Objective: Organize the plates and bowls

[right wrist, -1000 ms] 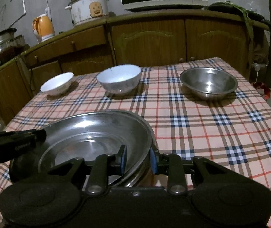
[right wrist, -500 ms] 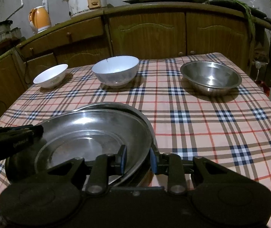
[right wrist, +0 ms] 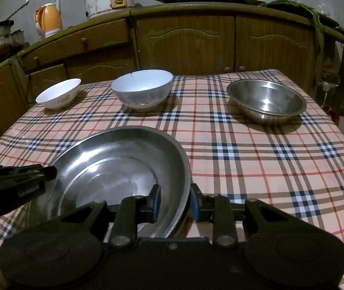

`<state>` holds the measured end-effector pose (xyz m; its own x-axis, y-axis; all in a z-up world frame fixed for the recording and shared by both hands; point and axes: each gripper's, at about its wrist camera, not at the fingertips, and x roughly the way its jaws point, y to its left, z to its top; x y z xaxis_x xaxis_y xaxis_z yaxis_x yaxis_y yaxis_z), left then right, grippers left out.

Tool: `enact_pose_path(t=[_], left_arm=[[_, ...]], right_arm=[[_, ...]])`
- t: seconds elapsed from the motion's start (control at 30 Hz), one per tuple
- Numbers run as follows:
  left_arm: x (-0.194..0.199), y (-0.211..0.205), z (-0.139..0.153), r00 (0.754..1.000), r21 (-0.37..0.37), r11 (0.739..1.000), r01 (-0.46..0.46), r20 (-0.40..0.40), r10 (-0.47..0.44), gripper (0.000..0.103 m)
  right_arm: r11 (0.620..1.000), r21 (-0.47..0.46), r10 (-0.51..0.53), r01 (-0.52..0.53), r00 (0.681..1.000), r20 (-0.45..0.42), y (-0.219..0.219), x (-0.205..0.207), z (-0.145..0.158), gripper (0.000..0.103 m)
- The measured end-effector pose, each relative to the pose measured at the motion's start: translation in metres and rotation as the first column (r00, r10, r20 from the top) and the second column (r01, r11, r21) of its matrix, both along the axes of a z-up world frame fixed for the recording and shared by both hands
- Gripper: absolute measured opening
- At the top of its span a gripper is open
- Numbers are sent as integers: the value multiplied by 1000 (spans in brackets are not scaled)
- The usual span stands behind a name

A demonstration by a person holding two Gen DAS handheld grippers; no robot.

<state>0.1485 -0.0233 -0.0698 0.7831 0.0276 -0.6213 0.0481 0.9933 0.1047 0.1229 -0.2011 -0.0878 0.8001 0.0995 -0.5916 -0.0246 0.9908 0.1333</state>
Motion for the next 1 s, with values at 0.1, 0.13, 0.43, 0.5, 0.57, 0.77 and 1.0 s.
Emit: enact_pose_path(t=[0.1,0.13,0.43,0.5,0.57,0.77,1.0], left_arm=[[-2,3,3,1000,-7,1000,-5,11,5,34],[-3,4,4,1000,-6,1000,-10,14,10,36],[-10,17,10,999,-37,999,-36,3,36,70],[-8,18,8,999,-43,998,-38,-16,38,73],[-6,19,5,999,-45,998,-43,-34,42,76],[3,21,-3,995,-65,997,-39,-91,33,77],[16,16,-12,991,-77,997,-6,-134,-4,68]], right_arm=[[1000,8,-9,9,1000,8,-3,-4,2,37],[1000,14,-7,7,1000,17,-4,-7,4,38],[997,73,-29,28,999,17,-22,-21,9,58],[995,91,-36,36,999,2,-26,-22,6,59],[993,111,-33,34,999,-15,-28,-20,3,60],[987,160,-23,31,998,-52,-28,-11,-8,63],[971,233,-24,48,994,-105,-33,4,-23,63]])
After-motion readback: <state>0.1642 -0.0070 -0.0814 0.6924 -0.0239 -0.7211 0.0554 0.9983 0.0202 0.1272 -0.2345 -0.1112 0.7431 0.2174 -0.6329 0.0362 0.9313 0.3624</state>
